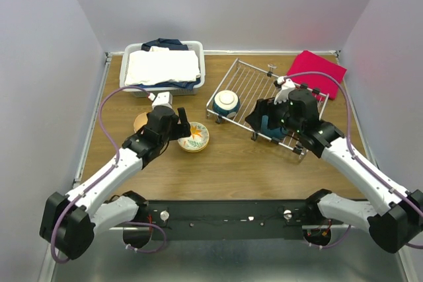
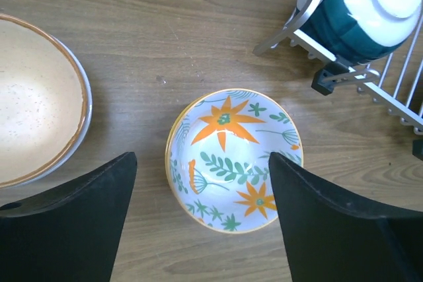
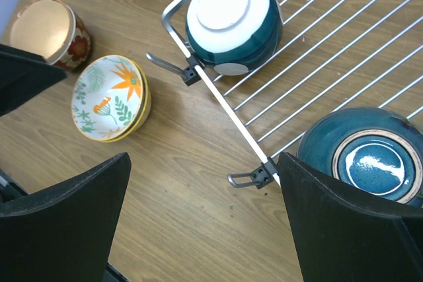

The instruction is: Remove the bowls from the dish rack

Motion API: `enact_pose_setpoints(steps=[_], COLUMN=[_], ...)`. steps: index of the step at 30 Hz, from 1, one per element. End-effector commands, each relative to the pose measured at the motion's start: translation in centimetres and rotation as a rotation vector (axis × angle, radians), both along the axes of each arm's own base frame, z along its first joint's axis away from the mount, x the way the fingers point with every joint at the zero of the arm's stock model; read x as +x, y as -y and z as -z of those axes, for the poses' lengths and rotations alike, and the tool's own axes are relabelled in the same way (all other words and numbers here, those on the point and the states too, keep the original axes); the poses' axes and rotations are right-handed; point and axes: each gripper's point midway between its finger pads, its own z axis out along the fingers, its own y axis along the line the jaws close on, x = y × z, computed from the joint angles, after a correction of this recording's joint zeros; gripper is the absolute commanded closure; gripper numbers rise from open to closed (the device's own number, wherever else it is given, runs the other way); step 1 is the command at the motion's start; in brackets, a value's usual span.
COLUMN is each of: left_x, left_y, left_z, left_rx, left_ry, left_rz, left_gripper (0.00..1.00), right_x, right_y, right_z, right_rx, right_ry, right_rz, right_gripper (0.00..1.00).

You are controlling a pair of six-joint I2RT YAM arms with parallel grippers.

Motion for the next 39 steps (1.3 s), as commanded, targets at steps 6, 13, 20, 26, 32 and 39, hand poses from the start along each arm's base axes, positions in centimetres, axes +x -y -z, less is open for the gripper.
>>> enact_pose_setpoints(steps=[6, 13, 20, 26, 32, 39], left_x=[-2.6, -5.5, -6.3, -6.0, -6.0, -6.0], left_y=[-3.4, -6.2, -7.3, -7.1, -7.0, -7.0], left_z=[-5.4, -6.7, -7.8, -8.0, -8.1, -8.2], left_rx=[0.081, 0.098, 0.069, 0.073, 0.070, 0.070], left_ry=[0.185, 0.302, 0.406, 0.409, 0.409, 0.417], left_rz=[0.029, 0.014, -0.021, -0.018, -0.012, -0.010], left_gripper=[0.01, 0.01, 0.01, 0.01, 0.01, 0.01], right_x=[4.1, 8.9, 12.8, 15.8, 17.2, 18.2], right_y=[-0.9, -3.3, -4.7, -3.4, -1.0, 4.1], right_z=[0.1, 1.2, 4.9, 7.9, 10.1, 10.7], right_rx=[-0.131, -0.154, -0.233, -0.350, -0.504, -0.580], right_ry=[-0.001, -0.016, -0.094, -0.120, -0.125, -0.142], right_rz=[0.005, 0.013, 0.043, 0.158, 0.226, 0.339], right_gripper=[0.00, 0.00, 0.00, 0.00, 0.00, 0.00])
